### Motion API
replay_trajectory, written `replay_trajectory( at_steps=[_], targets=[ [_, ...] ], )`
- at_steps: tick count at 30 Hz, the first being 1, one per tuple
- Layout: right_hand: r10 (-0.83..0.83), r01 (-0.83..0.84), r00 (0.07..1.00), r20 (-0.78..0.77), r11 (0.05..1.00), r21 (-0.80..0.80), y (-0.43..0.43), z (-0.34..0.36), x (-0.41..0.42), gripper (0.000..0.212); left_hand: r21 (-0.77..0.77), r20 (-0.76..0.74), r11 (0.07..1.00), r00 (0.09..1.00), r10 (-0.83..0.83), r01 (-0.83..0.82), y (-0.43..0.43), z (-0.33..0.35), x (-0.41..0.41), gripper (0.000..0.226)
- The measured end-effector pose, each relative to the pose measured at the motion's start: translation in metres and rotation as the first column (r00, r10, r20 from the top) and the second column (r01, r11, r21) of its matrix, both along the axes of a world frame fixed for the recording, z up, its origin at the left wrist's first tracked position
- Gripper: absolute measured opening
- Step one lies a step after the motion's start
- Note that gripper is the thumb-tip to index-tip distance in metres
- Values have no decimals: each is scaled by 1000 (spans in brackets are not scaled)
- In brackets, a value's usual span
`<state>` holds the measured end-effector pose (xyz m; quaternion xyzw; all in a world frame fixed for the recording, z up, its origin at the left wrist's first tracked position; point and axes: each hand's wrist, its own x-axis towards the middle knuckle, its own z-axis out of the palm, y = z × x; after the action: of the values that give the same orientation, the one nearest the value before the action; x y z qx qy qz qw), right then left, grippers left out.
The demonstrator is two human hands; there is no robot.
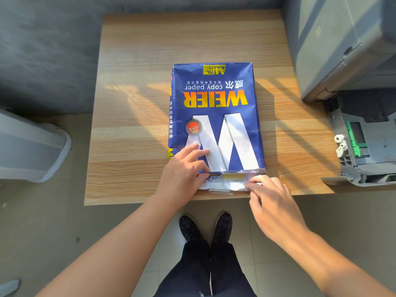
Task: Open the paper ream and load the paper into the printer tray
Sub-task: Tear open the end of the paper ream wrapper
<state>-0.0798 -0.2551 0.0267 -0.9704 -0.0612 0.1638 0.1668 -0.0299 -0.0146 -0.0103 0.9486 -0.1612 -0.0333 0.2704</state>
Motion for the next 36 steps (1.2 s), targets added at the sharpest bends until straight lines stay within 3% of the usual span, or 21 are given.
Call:
replay_trajectory(
  at_steps=[2, 6, 9, 13, 18, 20, 24, 31, 34, 36],
  targets=[
    [-177, 182, 983, -50, 975, 127, 8, 1, -2, 29, -63, -4, 997, 999, 44, -44, -1, 3, -3, 8],
    [-528, 571, 821, -218, 775, 271, 27, 7, 1, 50, -282, -62, 938, 980, 190, -200, -4, 19, -8, 9],
    [-613, 678, 735, -289, 677, 287, 37, 8, 9, 47, -349, -107, 909, 973, 203, -228, -7, 23, -7, 10],
    [-713, 799, 599, -364, 504, 327, 42, 1, 21, 12, -366, -141, 897, 967, 211, -249, -7, 21, -8, 10],
    [-836, 858, 449, -315, 304, 414, 48, -18, 28, 10, -367, -120, 891, 963, 239, -267, -11, 20, -12, 8],
    [-851, 850, 461, -249, 343, 399, 46, -21, 28, 14, -365, -117, 889, 961, 251, -276, -11, 19, -12, 8],
    [-794, 776, 595, -126, 526, 349, 41, -24, 24, 12, -367, -101, 896, 968, 231, -252, -9, 18, -12, 7],
    [-686, 641, 726, 39, 696, 324, 35, -24, 21, 17, -385, -119, 891, 970, 211, -241, -7, 12, -14, 7],
    [-676, 622, 735, 57, 706, 339, 37, -23, 21, 14, -395, -120, 883, 967, 224, -254, -8, 12, -14, 6],
    [-729, 690, 684, -33, 632, 353, 39, -21, 25, 6, -408, -133, 877, 967, 217, -253, -8, 11, -14, 6]
  ],
)
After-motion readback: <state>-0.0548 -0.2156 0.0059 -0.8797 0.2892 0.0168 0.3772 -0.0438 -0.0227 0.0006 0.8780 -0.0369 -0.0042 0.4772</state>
